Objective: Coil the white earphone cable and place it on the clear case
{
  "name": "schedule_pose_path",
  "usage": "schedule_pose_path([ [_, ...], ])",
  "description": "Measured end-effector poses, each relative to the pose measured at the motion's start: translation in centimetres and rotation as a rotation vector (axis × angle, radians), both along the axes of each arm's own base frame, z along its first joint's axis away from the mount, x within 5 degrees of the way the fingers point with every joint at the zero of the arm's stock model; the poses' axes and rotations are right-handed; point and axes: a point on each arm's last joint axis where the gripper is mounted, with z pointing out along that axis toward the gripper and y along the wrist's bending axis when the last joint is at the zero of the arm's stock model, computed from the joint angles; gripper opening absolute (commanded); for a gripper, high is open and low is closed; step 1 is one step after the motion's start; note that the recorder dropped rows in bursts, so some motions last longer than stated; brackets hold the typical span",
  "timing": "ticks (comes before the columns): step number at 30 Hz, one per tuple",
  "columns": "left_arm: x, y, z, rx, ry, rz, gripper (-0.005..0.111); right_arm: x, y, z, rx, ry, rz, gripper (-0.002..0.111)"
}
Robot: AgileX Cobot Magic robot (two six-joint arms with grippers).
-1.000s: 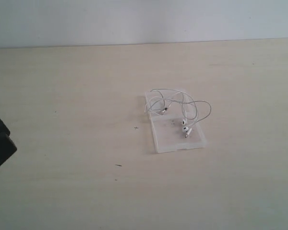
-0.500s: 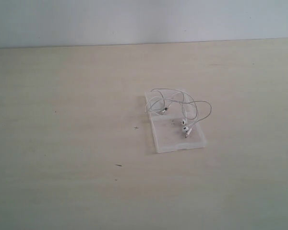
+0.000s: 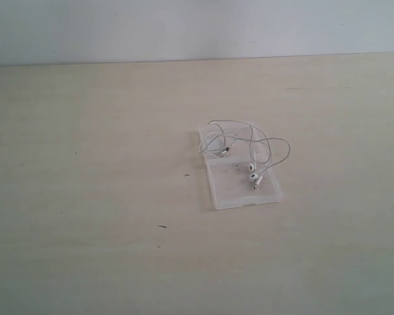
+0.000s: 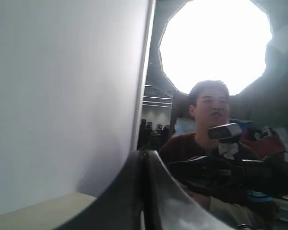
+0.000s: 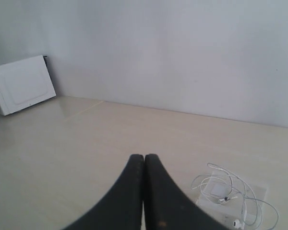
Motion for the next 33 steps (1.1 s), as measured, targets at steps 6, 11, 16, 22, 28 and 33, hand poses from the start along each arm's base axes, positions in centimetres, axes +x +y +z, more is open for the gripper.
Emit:
schedule_pose_path([
  [6, 0.29, 0.06, -0.26, 0.042, -0.003, 0.045, 0.000, -0.02, -0.01, 0.01, 0.004, 0.001, 0.000, 0.000],
  [11, 0.30, 0.06, -0.30, 0.050, -0.006, 0.049, 0.000, -0.02, -0.01, 0.01, 0.007, 0.004, 0.000, 0.000],
  [16, 0.31, 0.05, -0.31, 0.054, -0.009, 0.051, 0.000, -0.02, -0.01, 0.01, 0.007, 0.004, 0.000, 0.000],
  [22, 0.32, 0.06, -0.32, 0.055, -0.008, 0.053, 0.000, -0.02, -0.01, 0.01, 0.007, 0.004, 0.000, 0.000],
  [28, 0.32, 0.06, -0.33, 0.055, -0.008, 0.053, 0.000, -0.03, -0.04, -0.02, -0.021, -0.018, -0.002, 0.000],
  [33, 0.32, 0.06, -0.33, 0.055, -0.008, 0.053, 0.000, 0.29, -0.70, -0.88, -0.166, -0.126, -0.100, 0.000],
])
